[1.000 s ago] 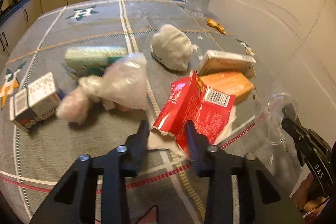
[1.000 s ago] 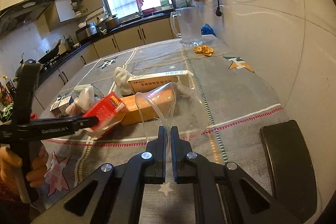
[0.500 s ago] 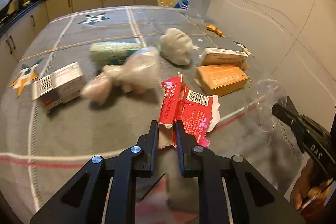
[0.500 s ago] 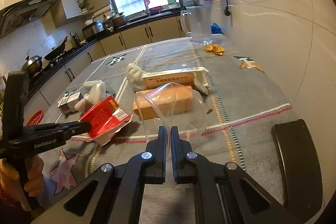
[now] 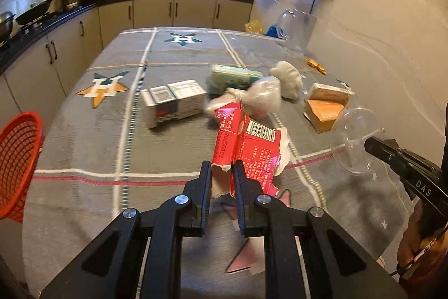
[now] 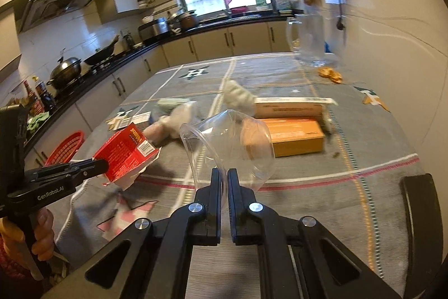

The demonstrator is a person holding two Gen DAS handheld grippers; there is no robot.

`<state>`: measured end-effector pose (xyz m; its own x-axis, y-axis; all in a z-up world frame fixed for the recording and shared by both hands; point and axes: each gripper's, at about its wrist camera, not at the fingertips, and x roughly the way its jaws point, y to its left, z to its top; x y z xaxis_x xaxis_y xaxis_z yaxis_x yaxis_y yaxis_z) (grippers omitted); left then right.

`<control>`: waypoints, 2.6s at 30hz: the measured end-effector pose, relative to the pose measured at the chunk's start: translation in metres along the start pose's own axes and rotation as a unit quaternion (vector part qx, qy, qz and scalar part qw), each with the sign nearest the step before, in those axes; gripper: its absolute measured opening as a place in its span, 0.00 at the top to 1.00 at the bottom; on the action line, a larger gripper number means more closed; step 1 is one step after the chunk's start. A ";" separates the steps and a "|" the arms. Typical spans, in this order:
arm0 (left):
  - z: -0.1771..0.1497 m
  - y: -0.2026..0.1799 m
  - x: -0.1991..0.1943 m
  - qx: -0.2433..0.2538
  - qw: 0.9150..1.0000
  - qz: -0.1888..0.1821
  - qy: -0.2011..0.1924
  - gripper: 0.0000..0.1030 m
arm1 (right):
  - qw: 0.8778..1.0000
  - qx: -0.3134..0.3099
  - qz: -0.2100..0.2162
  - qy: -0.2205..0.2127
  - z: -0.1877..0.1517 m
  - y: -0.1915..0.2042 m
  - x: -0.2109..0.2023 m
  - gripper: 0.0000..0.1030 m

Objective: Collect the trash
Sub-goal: 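Lift the red carton and plastic cup toward the orange basket, then carry the red carton and plastic cup over the orange basket with both tools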

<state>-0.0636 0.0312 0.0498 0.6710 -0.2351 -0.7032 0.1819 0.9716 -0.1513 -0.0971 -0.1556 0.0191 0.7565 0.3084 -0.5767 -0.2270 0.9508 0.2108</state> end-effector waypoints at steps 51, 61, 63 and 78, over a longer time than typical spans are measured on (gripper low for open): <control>-0.024 0.079 -0.055 -0.049 0.994 0.064 -0.069 0.86 | 0.988 -0.144 0.025 0.049 0.010 0.128 0.065 0.95; -0.027 0.099 -0.067 -0.068 0.992 0.077 -0.080 0.86 | 0.983 -0.178 0.032 0.045 0.014 0.156 0.070 0.95; -0.027 0.103 -0.069 -0.071 0.991 0.080 -0.083 0.86 | 0.982 -0.181 0.034 0.045 0.014 0.162 0.071 0.95; -0.031 0.154 -0.103 -0.114 0.979 0.122 -0.114 0.86 | 0.974 -0.210 0.073 0.041 0.024 0.203 0.072 0.95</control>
<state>-0.1267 0.2060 0.0774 0.8222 0.0304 -0.5685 -0.1513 0.9743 -0.1668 -0.0740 0.0590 0.0392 0.6505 0.4256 -0.6290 -0.5723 0.8192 -0.0376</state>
